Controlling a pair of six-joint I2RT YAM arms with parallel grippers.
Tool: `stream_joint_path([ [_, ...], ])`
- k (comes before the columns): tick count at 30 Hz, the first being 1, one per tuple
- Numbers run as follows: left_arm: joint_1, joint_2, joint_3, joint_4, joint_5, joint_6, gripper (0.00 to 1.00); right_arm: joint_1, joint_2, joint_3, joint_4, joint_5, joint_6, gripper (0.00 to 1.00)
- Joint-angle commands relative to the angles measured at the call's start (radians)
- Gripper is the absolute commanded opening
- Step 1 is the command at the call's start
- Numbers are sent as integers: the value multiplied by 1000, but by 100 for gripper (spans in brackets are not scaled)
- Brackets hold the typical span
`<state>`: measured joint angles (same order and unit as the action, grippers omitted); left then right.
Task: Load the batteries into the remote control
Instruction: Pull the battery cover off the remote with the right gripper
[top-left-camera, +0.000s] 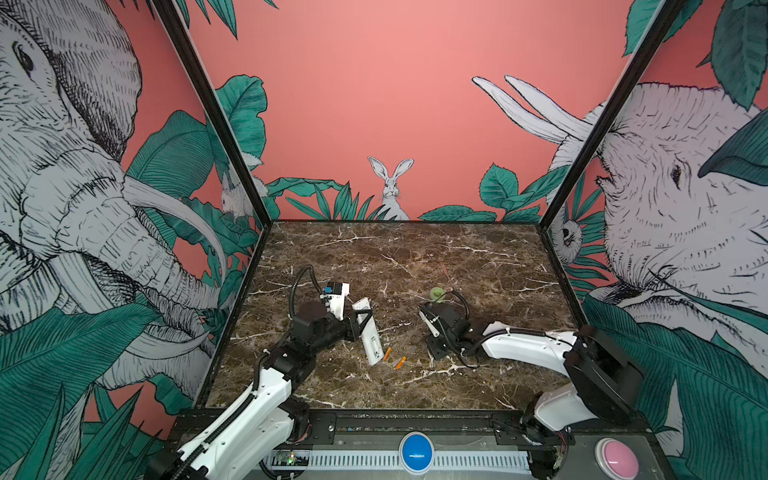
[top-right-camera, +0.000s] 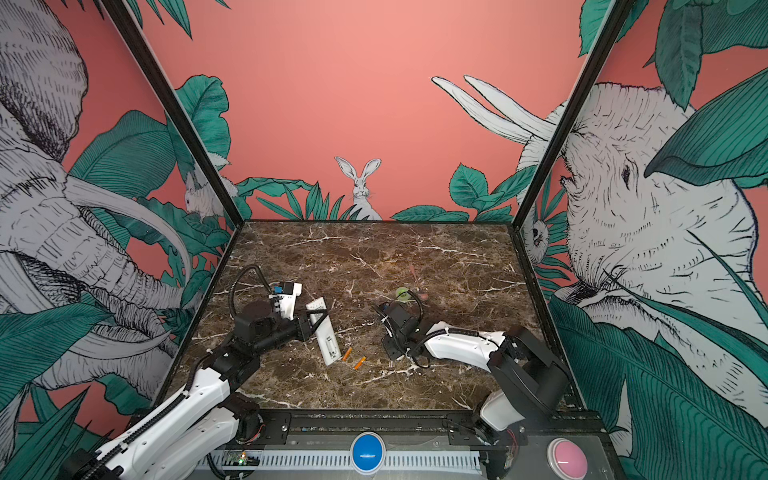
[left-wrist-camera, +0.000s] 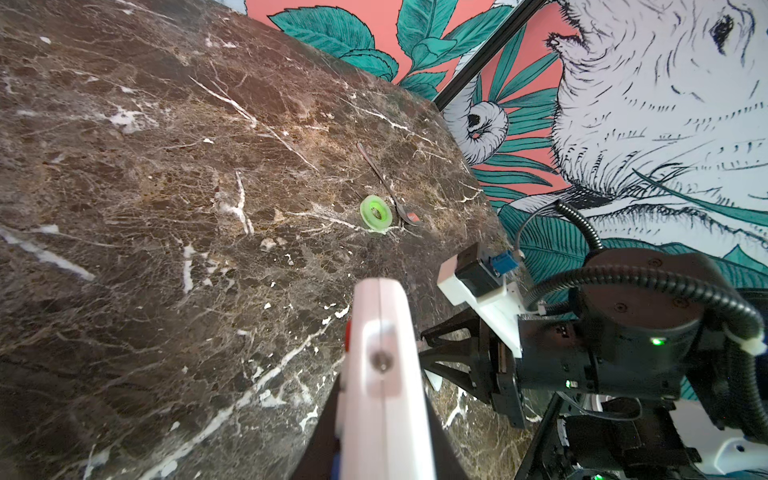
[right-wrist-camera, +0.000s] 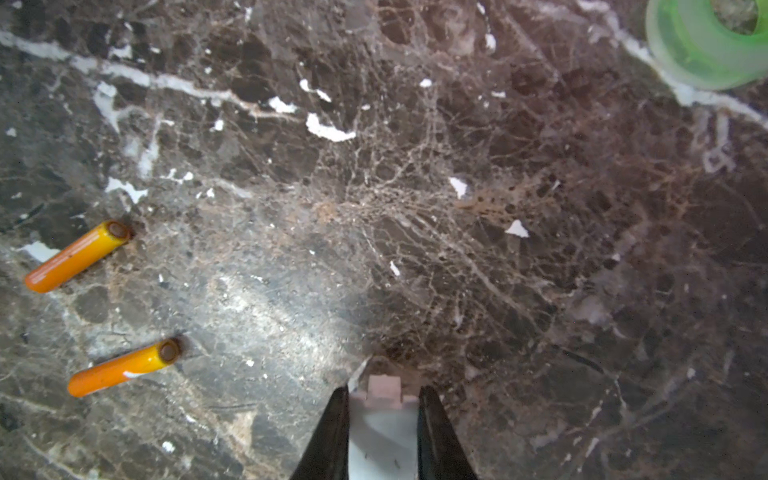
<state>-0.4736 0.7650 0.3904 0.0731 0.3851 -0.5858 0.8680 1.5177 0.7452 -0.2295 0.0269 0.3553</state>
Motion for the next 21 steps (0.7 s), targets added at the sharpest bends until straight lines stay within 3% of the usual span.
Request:
stream_joint_path([
  [1, 13, -13, -16, 28, 29, 17, 0, -11, 38, -7, -15, 25, 17, 19],
  [7, 23, -19, -31, 42, 38, 9, 0, -15, 49, -10, -6, 32, 25, 24],
  [16, 28, -26, -39, 47, 50, 5, 0, -15, 5, -8, -15, 50, 20, 49],
  [21, 30, -29, -34, 44, 56, 9, 0, -15, -38, 12, -48, 55, 11, 54],
])
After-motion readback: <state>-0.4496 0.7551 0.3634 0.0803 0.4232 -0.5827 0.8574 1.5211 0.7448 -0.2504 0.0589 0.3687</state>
